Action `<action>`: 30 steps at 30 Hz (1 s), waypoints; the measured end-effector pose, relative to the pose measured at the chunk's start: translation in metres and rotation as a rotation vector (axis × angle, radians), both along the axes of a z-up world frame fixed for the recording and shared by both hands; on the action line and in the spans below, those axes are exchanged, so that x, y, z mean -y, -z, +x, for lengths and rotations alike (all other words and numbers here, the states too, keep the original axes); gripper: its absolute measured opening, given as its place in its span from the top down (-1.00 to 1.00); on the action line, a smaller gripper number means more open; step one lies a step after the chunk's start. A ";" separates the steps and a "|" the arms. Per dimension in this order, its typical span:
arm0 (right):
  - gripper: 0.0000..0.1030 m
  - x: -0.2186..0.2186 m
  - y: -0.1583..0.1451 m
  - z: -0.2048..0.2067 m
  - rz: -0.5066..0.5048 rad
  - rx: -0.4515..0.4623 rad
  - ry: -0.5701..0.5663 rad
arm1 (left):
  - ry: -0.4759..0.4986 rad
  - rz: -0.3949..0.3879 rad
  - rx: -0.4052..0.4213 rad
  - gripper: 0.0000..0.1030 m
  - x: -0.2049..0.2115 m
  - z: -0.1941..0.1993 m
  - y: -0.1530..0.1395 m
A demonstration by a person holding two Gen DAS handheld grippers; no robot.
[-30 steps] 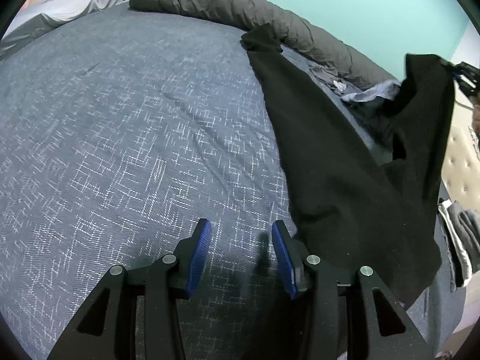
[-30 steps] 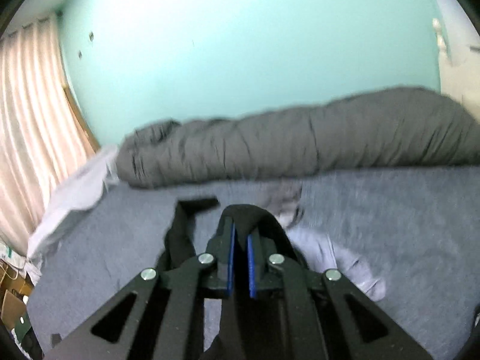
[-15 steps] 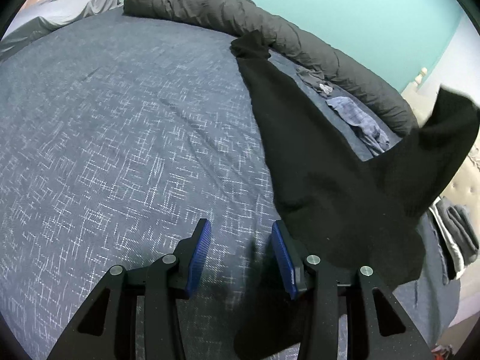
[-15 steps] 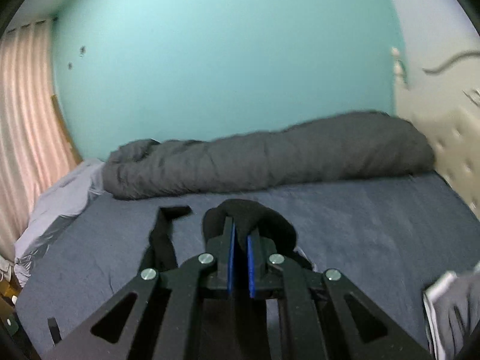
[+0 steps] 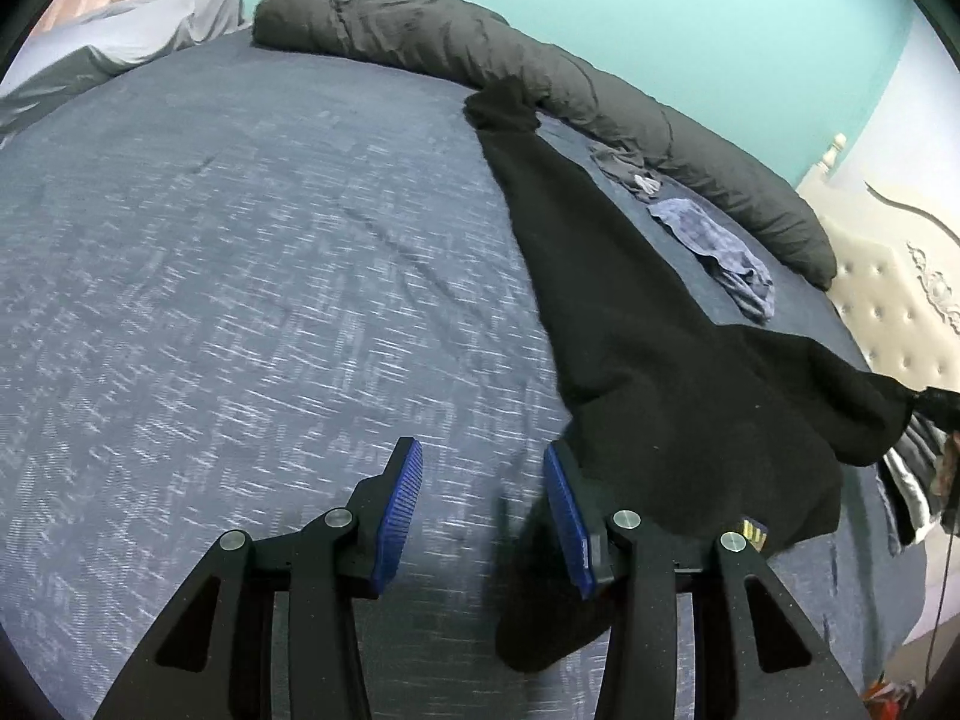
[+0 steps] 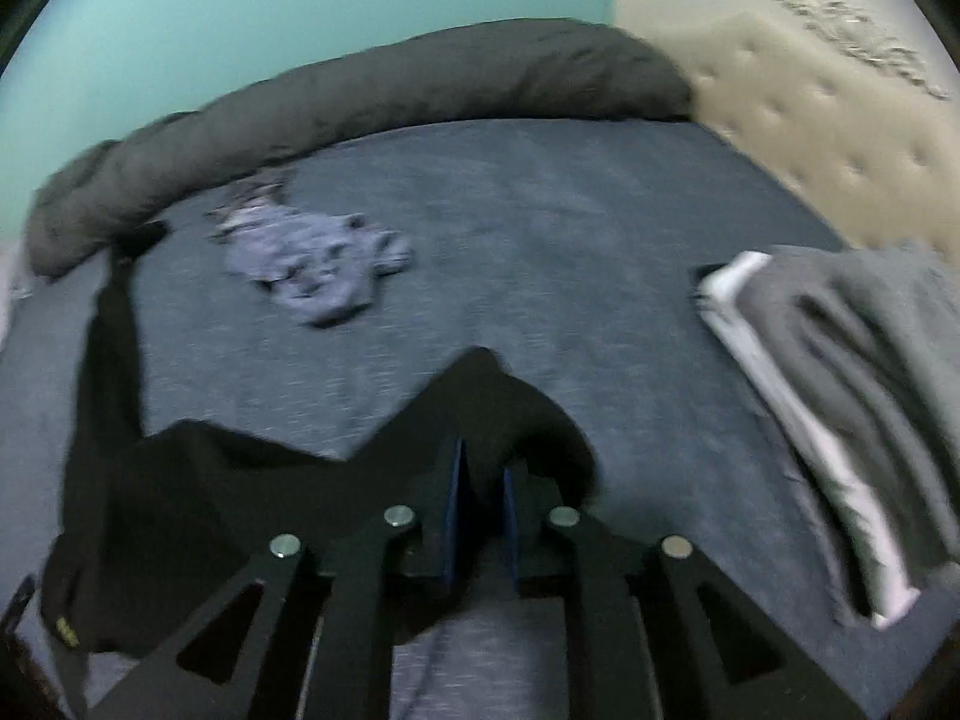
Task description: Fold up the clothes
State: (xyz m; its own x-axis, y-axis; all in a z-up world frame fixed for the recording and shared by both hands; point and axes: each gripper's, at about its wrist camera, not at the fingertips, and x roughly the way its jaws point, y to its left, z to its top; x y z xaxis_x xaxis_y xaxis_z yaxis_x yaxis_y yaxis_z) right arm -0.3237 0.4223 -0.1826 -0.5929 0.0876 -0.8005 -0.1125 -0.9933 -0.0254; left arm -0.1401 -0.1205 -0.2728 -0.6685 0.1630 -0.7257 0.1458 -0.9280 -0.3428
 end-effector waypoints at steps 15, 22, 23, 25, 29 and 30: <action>-0.08 0.097 -0.016 -0.041 -0.153 -0.050 -0.225 | -0.044 -0.038 0.004 0.11 0.011 -0.008 0.003; -0.12 0.205 0.030 -0.074 -0.234 0.086 -0.428 | -0.078 -0.087 0.008 0.04 0.020 -0.019 0.004; -0.16 0.218 0.037 -0.079 -0.250 0.103 -0.447 | -0.084 -0.096 0.010 0.02 0.022 -0.021 0.005; -0.21 0.242 0.049 -0.089 -0.282 0.138 -0.487 | -0.093 -0.113 0.015 0.02 0.025 -0.024 0.006; -0.23 0.289 0.075 -0.109 -0.297 0.207 -0.544 | -0.111 -0.140 0.031 0.00 0.031 -0.029 0.010; -0.23 0.299 0.080 -0.115 -0.299 0.222 -0.556 | -0.115 -0.140 0.033 -0.03 0.031 -0.029 0.011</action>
State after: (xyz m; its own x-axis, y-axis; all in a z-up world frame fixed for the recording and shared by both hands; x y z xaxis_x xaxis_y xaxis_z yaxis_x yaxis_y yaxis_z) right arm -0.4383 0.1231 -0.2623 -0.3038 -0.4281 -0.8511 0.3947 -0.8696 0.2966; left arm -0.1693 -0.1519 -0.2838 -0.6525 -0.0176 -0.7576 0.2628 -0.9429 -0.2045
